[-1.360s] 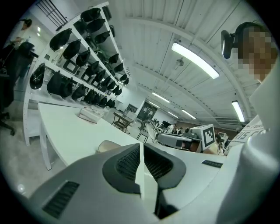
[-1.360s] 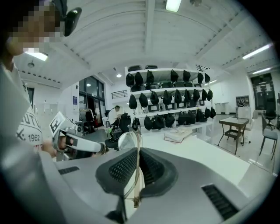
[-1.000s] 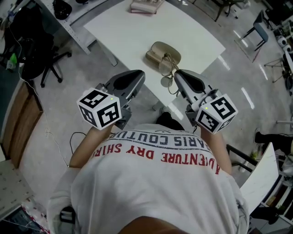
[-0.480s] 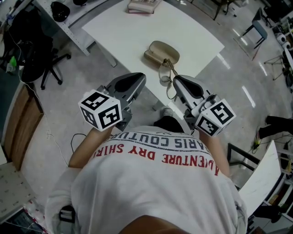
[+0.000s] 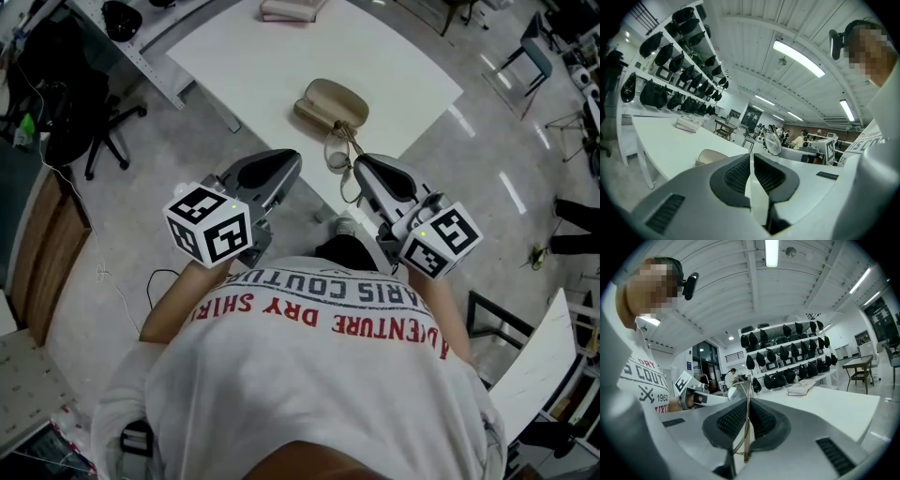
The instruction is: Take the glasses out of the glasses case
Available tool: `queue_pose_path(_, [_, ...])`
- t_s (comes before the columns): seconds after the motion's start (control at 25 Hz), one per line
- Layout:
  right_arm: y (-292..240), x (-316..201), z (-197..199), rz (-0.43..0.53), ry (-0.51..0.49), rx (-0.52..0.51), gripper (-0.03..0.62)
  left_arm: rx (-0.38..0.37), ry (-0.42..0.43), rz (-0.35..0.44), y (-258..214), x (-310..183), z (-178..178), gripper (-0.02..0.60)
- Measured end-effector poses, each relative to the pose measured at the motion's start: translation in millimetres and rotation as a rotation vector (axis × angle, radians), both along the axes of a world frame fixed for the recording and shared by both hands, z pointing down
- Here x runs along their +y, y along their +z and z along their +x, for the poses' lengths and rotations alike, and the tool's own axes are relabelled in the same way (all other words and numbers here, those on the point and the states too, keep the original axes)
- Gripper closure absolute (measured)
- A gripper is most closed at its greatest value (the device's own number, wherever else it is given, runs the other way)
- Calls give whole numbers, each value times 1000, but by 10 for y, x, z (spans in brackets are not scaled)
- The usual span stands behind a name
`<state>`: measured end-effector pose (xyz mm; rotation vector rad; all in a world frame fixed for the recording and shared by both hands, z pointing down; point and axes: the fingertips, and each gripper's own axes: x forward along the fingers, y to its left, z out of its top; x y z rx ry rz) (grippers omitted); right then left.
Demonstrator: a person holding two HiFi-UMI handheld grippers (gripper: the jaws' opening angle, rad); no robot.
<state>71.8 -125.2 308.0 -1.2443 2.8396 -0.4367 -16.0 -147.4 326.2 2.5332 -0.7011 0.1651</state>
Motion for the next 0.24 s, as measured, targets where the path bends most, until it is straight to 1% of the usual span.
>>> queue_pose_path(0.24, [-32, -17, 15, 2, -7, -2, 562, -2, -5, -15, -1, -18, 24, 534])
